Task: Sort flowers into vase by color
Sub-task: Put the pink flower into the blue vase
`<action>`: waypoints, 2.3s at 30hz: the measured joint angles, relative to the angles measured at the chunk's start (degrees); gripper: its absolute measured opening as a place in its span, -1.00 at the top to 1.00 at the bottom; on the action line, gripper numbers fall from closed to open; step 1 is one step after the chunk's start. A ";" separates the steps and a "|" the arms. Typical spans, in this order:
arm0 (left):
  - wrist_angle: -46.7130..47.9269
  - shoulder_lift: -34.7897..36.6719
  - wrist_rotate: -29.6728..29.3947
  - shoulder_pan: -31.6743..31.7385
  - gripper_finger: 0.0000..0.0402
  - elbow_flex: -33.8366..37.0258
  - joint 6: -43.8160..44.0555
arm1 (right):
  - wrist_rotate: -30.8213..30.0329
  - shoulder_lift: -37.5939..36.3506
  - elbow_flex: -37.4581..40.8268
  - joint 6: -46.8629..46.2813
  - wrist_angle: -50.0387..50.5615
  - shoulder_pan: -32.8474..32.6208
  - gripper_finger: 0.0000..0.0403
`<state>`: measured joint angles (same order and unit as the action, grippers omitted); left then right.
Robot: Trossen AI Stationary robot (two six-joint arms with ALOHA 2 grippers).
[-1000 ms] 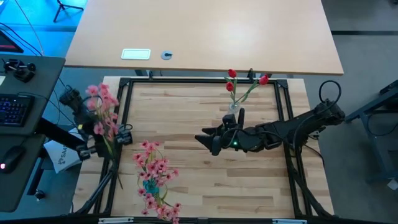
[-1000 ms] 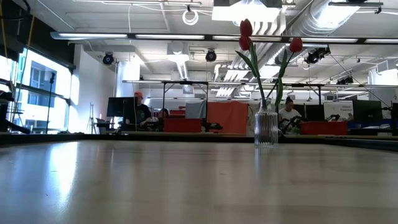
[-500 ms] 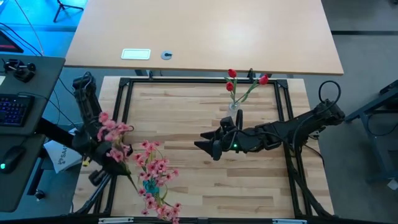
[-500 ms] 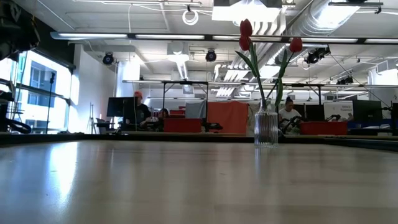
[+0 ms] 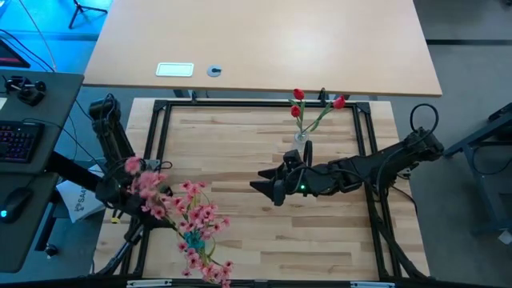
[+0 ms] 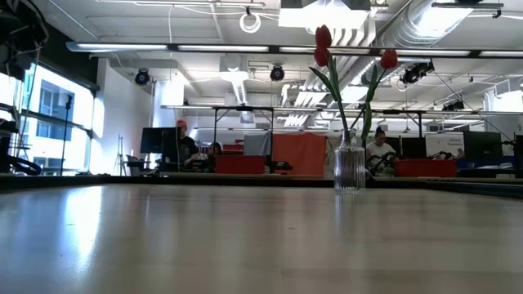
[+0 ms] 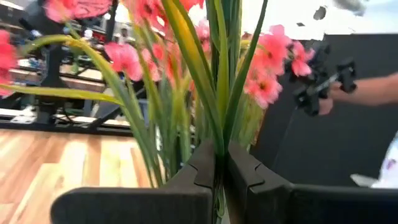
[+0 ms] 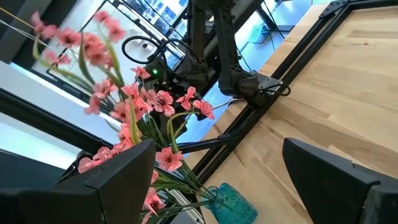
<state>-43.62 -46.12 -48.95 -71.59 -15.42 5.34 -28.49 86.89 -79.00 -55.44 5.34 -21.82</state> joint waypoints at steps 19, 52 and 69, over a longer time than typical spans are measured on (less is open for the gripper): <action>6.57 -6.87 0.65 0.00 0.95 0.00 5.18 | -0.44 -0.04 0.00 0.08 -0.01 0.07 -0.73; 14.63 -7.32 15.36 0.00 -0.05 -0.02 21.58 | -0.46 -0.07 0.00 -0.24 -0.04 0.07 -0.73; 31.36 -6.42 21.42 4.87 -0.06 -8.50 21.49 | -0.51 -0.07 0.00 0.30 -2.05 0.07 -0.73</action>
<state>-12.26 -52.55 -27.53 -66.72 -23.92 26.83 -29.00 86.83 -79.00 -55.14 3.29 -21.76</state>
